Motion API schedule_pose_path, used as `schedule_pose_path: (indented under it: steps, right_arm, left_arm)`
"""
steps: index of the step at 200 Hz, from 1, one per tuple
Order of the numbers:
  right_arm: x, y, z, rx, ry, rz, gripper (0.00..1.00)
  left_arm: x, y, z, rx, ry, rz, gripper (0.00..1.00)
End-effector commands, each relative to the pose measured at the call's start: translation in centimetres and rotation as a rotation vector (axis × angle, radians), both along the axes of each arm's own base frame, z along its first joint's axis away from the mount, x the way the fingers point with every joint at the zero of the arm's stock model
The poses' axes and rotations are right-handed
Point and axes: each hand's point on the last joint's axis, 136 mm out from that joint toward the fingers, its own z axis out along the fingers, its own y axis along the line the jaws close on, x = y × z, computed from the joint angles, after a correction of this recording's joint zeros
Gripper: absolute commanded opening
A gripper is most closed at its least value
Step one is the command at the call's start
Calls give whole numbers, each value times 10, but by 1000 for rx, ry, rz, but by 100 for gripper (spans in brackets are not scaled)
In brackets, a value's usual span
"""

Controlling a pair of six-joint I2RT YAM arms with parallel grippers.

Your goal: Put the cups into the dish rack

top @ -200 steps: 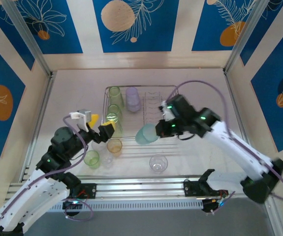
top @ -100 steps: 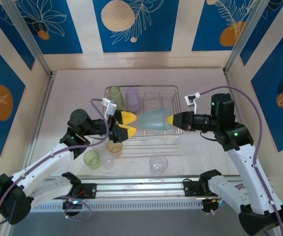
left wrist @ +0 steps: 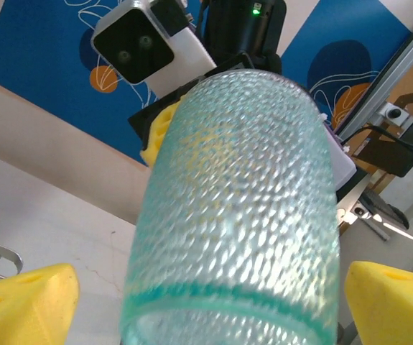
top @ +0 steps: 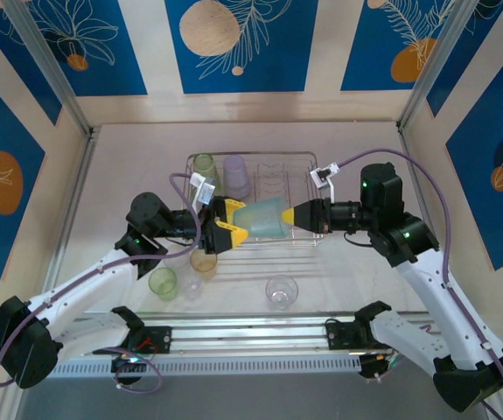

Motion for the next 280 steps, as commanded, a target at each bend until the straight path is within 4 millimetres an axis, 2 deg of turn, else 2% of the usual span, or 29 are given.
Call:
schedule_pose_path:
  steps: [1, 20, 41, 81, 120, 128, 137, 146, 157, 165, 171, 186, 197, 214, 234, 245, 280]
  right_arm:
    - [4, 5, -4, 7, 4, 6, 0]
    - [9, 8, -10, -7, 14, 1, 0]
    - [12, 9, -13, -14, 18, -14, 0]
    - [18, 7, -22, -45, 30, -44, 0]
    - [21, 6, -29, -69, 42, -62, 0]
    - [22, 5, -31, -80, 46, -73, 10]
    - [23, 2, -34, -96, 50, -87, 28]
    - [24, -2, -37, -122, 56, -110, 41]
    - [28, -13, -45, -176, 70, -167, 49]
    - [32, -25, -54, -235, 86, -231, 51]
    - [36, -37, -62, -290, 107, -295, 52]
    - [40, -71, -87, -409, 180, -441, 53]
    - [38, -84, -98, -406, 240, -476, 53]
    - [33, -87, -105, -310, 294, -473, 53]
    - [28, -91, -114, -266, 322, -496, 52]
    - [25, -93, -118, -271, 328, -505, 52]
    - [13, -101, -120, -315, 313, -516, 52]
  left_arm:
    - [-3, -4, 15, -27, -54, -6, 89]
    - [-3, -6, 15, -32, -51, -8, 82]
    - [-1, -7, 14, -31, -38, -9, 65]
    - [5, -10, 13, -36, -19, 17, 61]
    - [14, -12, 12, -45, 0, 50, 45]
    - [16, -12, 11, -39, 9, 63, 42]
    - [21, -12, 7, -25, 22, 85, 37]
    - [27, -12, 1, 6, 46, 123, 30]
    - [40, -10, -13, 93, 101, 203, 24]
    - [53, -6, -30, 197, 149, 291, 23]
    - [61, -1, -40, 285, 178, 357, 18]
    - [81, 22, -71, 540, 238, 530, 7]
    - [90, 44, -89, 730, 271, 632, 5]
    - [102, 66, -105, 952, 287, 721, 5]
    - [114, 73, -123, 1111, 294, 751, 3]
    - [121, 73, -135, 1194, 304, 751, 0]
    - [143, 63, -156, 1373, 272, 744, 0]
